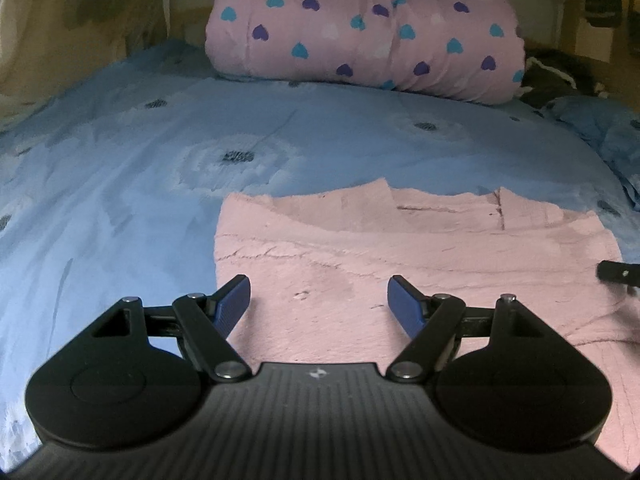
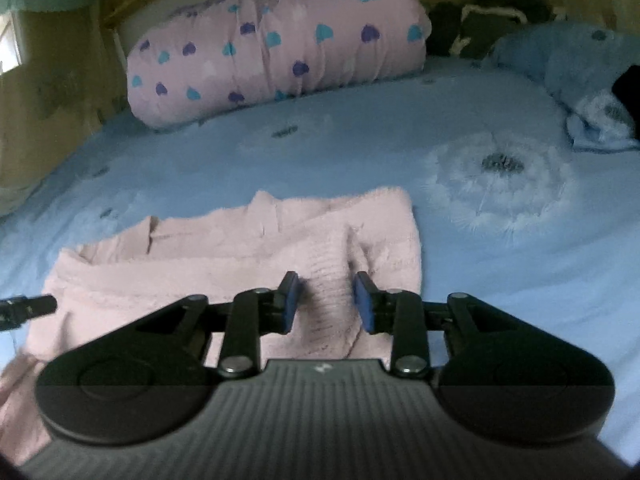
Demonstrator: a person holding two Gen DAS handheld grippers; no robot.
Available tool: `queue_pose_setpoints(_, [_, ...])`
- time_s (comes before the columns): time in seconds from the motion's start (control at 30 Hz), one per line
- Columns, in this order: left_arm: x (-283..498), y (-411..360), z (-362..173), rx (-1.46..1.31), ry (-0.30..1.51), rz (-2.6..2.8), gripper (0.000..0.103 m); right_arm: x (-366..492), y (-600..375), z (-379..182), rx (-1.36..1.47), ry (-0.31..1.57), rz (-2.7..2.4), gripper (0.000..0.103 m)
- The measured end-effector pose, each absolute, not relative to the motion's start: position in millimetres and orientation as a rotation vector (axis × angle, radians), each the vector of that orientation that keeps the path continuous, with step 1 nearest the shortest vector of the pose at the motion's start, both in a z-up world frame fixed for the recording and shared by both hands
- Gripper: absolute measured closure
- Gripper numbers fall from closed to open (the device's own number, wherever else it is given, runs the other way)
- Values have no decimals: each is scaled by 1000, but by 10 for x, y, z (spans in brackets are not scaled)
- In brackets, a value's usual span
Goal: Fold small clothes
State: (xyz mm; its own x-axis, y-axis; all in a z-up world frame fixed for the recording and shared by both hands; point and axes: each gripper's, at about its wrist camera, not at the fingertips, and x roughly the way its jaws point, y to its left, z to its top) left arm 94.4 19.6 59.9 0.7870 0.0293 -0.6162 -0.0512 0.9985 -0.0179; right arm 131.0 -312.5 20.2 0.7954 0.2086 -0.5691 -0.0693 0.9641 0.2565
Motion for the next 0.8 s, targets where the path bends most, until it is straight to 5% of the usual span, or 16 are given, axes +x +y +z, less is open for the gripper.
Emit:
queue_pose_setpoints(0.17, [924,172,599,-6,651,43,23,1306,-3304,225,493,670,324,89])
queue_pose_setpoints(0.8, [992,357,550,-69,688,84,23,1134,-3176,440,205,620,103,84])
